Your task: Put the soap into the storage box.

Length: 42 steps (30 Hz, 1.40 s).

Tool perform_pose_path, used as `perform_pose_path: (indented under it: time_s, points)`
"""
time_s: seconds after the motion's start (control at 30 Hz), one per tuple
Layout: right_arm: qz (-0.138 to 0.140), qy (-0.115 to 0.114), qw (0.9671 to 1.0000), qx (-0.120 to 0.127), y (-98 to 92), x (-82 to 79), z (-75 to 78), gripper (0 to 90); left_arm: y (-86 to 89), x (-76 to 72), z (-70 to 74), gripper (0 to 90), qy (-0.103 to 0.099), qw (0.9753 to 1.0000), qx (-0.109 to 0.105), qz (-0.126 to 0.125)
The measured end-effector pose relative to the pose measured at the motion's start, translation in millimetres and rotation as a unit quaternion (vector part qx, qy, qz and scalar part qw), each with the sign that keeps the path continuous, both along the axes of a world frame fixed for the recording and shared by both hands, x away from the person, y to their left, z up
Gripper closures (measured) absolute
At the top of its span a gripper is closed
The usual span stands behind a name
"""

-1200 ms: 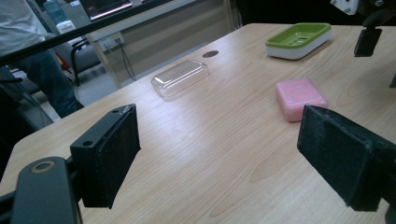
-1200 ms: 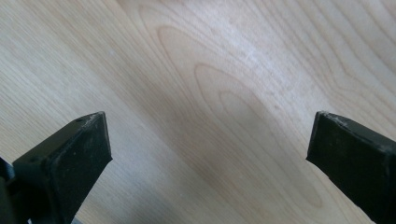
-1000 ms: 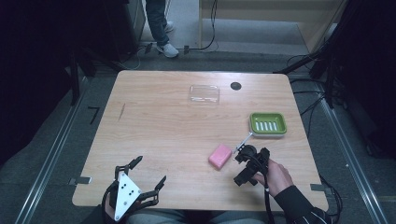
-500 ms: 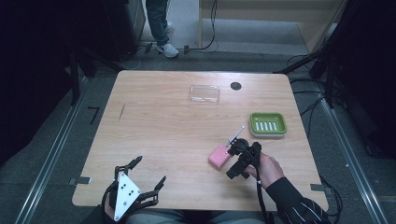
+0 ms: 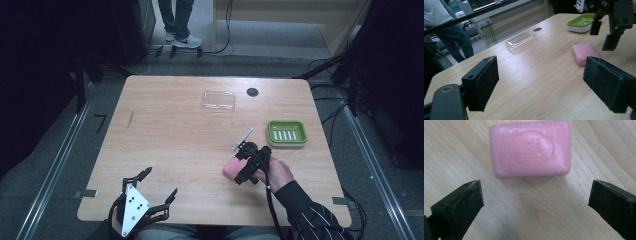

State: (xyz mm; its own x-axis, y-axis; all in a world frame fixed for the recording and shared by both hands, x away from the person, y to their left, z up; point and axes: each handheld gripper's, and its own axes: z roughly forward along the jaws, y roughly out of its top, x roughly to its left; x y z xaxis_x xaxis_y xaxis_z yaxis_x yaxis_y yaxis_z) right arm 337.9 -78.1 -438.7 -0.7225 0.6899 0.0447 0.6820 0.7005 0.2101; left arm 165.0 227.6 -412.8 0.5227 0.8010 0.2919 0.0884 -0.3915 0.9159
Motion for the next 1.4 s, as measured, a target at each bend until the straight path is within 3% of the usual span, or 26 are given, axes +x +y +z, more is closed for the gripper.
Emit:
perform_pose_path:
  time_s: [0.3,0.6,0.93,0.97,1.0,1.4]
  points:
    - [0.004,0.009,0.9999,0.014,12.9,10.1,-2.3,0.0,1.0,0.2,-0.2,13.6,0.000,1.0000,-0.003,0.002]
    - [0.024,0.013,0.9996,0.003,23.0,19.6,-11.8,0.0,0.8,-0.2,-0.2,13.6,-0.001,1.0000,-0.002,0.001]
    - [0.043,0.026,0.9984,-0.025,32.4,28.8,-22.1,0.0,0.7,0.0,-0.1,13.6,-0.001,1.0000,0.000,-0.001]
    - [0.042,0.025,0.9985,-0.024,33.5,28.8,-22.5,0.6,0.5,0.0,-0.1,13.6,-0.001,1.0000,0.000,-0.001]
    - [0.048,0.028,0.9980,-0.031,35.4,29.7,-22.8,7.9,0.5,0.0,-0.2,13.6,-0.001,1.0000,0.000,-0.002]
    - [0.052,0.032,0.9971,-0.046,40.3,29.6,-26.8,13.2,0.7,-0.4,-0.2,13.6,-0.002,1.0000,-0.001,0.000]
